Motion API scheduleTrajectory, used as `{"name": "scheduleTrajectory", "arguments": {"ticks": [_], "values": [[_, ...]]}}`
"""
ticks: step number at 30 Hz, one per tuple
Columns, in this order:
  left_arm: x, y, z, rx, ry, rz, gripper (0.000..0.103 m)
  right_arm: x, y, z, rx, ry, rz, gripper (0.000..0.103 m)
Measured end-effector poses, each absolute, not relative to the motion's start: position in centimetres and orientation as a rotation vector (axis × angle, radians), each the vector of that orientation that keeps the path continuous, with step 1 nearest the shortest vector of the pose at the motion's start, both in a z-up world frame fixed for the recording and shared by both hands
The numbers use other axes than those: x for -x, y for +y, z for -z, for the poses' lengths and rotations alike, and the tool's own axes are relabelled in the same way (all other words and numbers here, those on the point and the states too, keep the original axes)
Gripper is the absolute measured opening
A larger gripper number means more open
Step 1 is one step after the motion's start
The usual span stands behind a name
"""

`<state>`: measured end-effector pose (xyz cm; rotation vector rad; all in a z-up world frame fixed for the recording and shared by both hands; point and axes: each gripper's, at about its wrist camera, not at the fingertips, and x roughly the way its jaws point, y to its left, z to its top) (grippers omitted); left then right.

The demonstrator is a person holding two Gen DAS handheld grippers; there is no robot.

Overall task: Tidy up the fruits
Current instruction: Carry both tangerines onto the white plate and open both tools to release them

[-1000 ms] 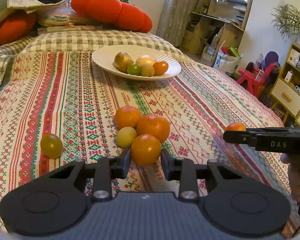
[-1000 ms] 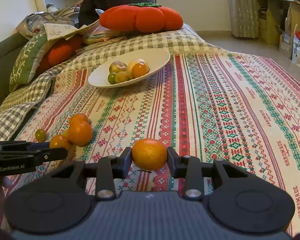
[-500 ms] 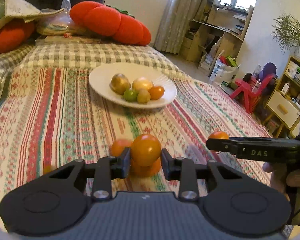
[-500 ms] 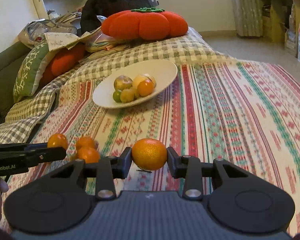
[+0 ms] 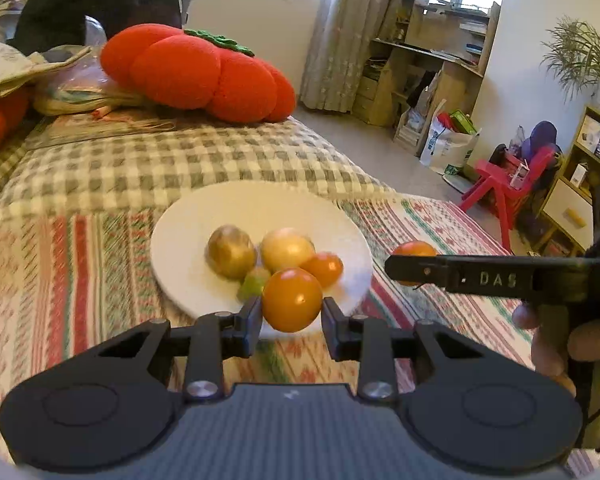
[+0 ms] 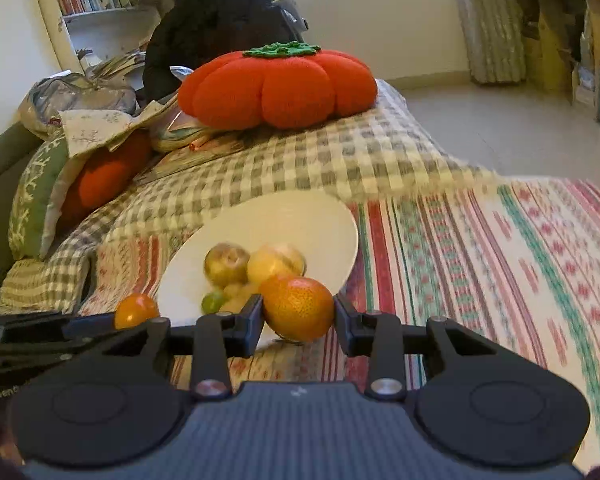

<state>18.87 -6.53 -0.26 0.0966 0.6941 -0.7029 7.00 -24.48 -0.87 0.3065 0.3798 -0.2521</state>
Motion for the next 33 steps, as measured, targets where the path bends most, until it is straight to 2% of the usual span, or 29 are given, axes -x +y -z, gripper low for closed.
{"name": "scheduleTrajectory", "arguments": {"ticks": [6, 13, 26, 33], "values": [[-23.3, -9.5, 0.1, -0.109, 0.694, 0.711, 0.016, -9.9, -25.9, 0.8, -0.292, 0.379, 0.249, 0.034], [-28.9, -12.0, 0.3, -0.05, 0.775, 0.696, 0.016, -12.5, -26.9, 1.0, -0.254, 0.402, 0.248, 0.034], [-33.3, -14.2, 3.1, -0.047, 0.956, 0.608, 0.016, -14.1, -27.1, 1.4, -0.207, 0.444, 0.191, 0.034], [-33.9, -14.8, 3.6, -0.069, 0.971, 0.605, 0.016, -14.5, -26.7, 1.5, -0.172, 0.451, 0.179, 0.034]]}}
